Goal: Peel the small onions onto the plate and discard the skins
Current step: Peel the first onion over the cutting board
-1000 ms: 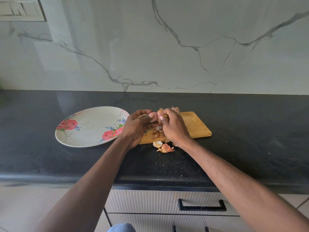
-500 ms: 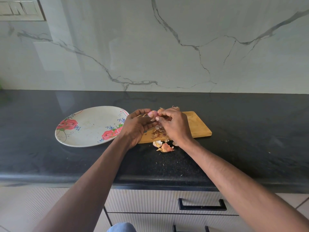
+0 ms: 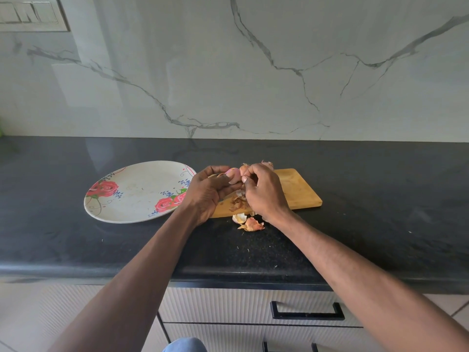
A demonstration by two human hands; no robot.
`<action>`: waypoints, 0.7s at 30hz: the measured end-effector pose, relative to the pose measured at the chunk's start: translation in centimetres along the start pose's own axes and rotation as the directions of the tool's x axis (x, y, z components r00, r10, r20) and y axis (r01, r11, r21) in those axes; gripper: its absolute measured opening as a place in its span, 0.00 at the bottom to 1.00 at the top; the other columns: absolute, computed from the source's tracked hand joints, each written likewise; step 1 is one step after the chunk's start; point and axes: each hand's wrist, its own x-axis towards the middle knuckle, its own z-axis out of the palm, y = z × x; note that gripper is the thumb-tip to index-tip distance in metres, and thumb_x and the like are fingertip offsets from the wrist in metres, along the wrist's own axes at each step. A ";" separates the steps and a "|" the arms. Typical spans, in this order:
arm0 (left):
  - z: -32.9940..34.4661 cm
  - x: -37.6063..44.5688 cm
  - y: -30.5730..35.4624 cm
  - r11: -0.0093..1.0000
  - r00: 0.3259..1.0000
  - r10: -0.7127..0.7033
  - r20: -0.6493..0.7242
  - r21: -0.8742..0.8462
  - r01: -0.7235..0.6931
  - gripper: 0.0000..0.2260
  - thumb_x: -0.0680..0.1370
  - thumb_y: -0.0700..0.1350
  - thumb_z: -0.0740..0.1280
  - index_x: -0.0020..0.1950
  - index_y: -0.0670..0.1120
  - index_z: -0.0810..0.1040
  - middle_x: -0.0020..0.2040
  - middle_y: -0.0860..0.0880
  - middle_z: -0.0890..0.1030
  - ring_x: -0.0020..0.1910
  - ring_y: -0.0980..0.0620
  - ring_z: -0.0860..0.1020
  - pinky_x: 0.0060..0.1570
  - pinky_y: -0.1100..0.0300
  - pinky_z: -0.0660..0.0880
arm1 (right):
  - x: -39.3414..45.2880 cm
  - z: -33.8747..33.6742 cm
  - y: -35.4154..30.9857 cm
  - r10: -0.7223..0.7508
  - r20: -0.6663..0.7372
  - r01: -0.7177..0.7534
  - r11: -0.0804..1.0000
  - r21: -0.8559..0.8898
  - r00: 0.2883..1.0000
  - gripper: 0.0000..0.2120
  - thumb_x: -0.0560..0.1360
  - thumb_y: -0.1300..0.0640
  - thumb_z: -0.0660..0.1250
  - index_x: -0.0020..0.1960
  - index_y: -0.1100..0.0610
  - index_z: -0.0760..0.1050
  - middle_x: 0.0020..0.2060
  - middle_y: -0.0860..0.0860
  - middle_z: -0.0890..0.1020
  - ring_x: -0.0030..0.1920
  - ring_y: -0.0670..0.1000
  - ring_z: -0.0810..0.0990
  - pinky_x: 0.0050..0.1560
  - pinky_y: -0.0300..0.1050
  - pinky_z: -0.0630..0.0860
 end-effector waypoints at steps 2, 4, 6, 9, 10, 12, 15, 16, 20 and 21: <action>-0.1 0.2 0.0 1.000 0.999 -0.007 -0.036 -0.019 0.006 0.05 0.78 0.32 0.68 0.53 0.36 0.76 0.45 0.39 0.86 0.47 0.42 0.86 0.49 0.52 0.84 | -0.1 -0.2 0.1 0.033 -0.035 -0.032 0.999 0.034 0.999 0.06 0.76 0.69 0.68 0.42 0.61 0.76 0.39 0.45 0.77 0.44 0.47 0.77 0.38 0.30 0.74; -0.2 0.3 0.1 0.999 0.999 -0.017 -0.042 -0.029 0.016 0.05 0.79 0.32 0.67 0.54 0.37 0.76 0.46 0.39 0.86 0.48 0.41 0.85 0.49 0.52 0.84 | -0.1 -0.5 0.2 0.032 -0.067 -0.028 0.998 0.058 0.997 0.08 0.74 0.71 0.69 0.43 0.59 0.78 0.40 0.43 0.78 0.43 0.44 0.78 0.41 0.29 0.75; -0.2 0.2 0.2 0.999 0.999 -0.023 -0.028 -0.036 0.022 0.06 0.79 0.32 0.67 0.55 0.37 0.76 0.48 0.39 0.86 0.49 0.41 0.85 0.50 0.51 0.83 | -0.1 -0.6 0.4 -0.002 -0.085 0.007 0.998 0.056 0.996 0.07 0.74 0.70 0.71 0.48 0.60 0.83 0.43 0.46 0.81 0.45 0.45 0.80 0.47 0.36 0.79; -0.2 0.1 0.2 0.999 1.000 -0.026 -0.011 -0.023 0.026 0.08 0.77 0.33 0.68 0.56 0.37 0.75 0.48 0.39 0.85 0.47 0.43 0.86 0.51 0.52 0.83 | -0.1 -0.3 0.4 -0.051 -0.083 0.055 0.997 0.057 0.995 0.05 0.74 0.61 0.75 0.50 0.59 0.85 0.45 0.50 0.85 0.48 0.50 0.81 0.57 0.50 0.78; -0.2 0.1 0.2 0.999 1.000 -0.028 -0.006 -0.018 0.028 0.09 0.76 0.33 0.68 0.56 0.37 0.75 0.48 0.39 0.85 0.46 0.44 0.86 0.50 0.53 0.83 | -0.1 -0.1 0.4 -0.061 -0.083 0.066 0.996 0.055 0.995 0.06 0.74 0.60 0.75 0.50 0.59 0.85 0.45 0.50 0.85 0.49 0.51 0.81 0.60 0.52 0.76; -0.1 0.1 0.2 1.000 1.000 -0.028 0.001 -0.009 0.028 0.12 0.73 0.35 0.70 0.55 0.36 0.75 0.47 0.38 0.85 0.46 0.43 0.86 0.50 0.52 0.84 | -0.1 0.0 0.6 -0.065 -0.088 0.070 0.996 0.054 0.994 0.05 0.74 0.60 0.75 0.48 0.59 0.86 0.44 0.51 0.86 0.49 0.52 0.81 0.64 0.55 0.73; -0.1 0.1 0.0 0.999 1.000 -0.012 0.012 0.037 0.012 0.07 0.75 0.34 0.70 0.51 0.37 0.76 0.47 0.38 0.85 0.46 0.43 0.86 0.48 0.52 0.84 | 0.1 0.0 1.0 -0.066 -0.069 0.069 0.997 0.042 0.995 0.02 0.75 0.60 0.74 0.45 0.59 0.85 0.43 0.51 0.85 0.50 0.54 0.80 0.66 0.58 0.71; -0.1 0.1 0.0 0.999 1.000 -0.008 0.014 0.049 0.007 0.06 0.75 0.35 0.70 0.51 0.37 0.76 0.46 0.38 0.85 0.45 0.44 0.86 0.47 0.52 0.84 | 0.2 0.0 1.1 -0.068 -0.054 0.070 0.997 0.034 0.996 0.03 0.75 0.59 0.73 0.45 0.59 0.84 0.42 0.51 0.85 0.51 0.55 0.80 0.65 0.60 0.72; -0.3 0.2 -0.2 0.998 1.000 -0.009 0.025 0.061 0.008 0.06 0.76 0.36 0.71 0.51 0.37 0.76 0.47 0.37 0.84 0.46 0.43 0.85 0.47 0.52 0.84 | 0.2 -0.3 1.1 -0.111 0.000 0.111 0.994 0.024 0.994 0.05 0.77 0.59 0.72 0.44 0.61 0.83 0.42 0.53 0.85 0.48 0.55 0.81 0.61 0.63 0.75; -0.3 0.3 -0.2 0.998 1.000 -0.009 0.023 0.064 0.008 0.06 0.77 0.37 0.70 0.51 0.37 0.76 0.47 0.37 0.84 0.46 0.43 0.85 0.46 0.53 0.84 | 0.2 -0.5 0.9 -0.114 0.012 0.114 0.993 0.036 0.993 0.06 0.77 0.60 0.71 0.44 0.62 0.83 0.42 0.55 0.85 0.47 0.52 0.80 0.62 0.62 0.74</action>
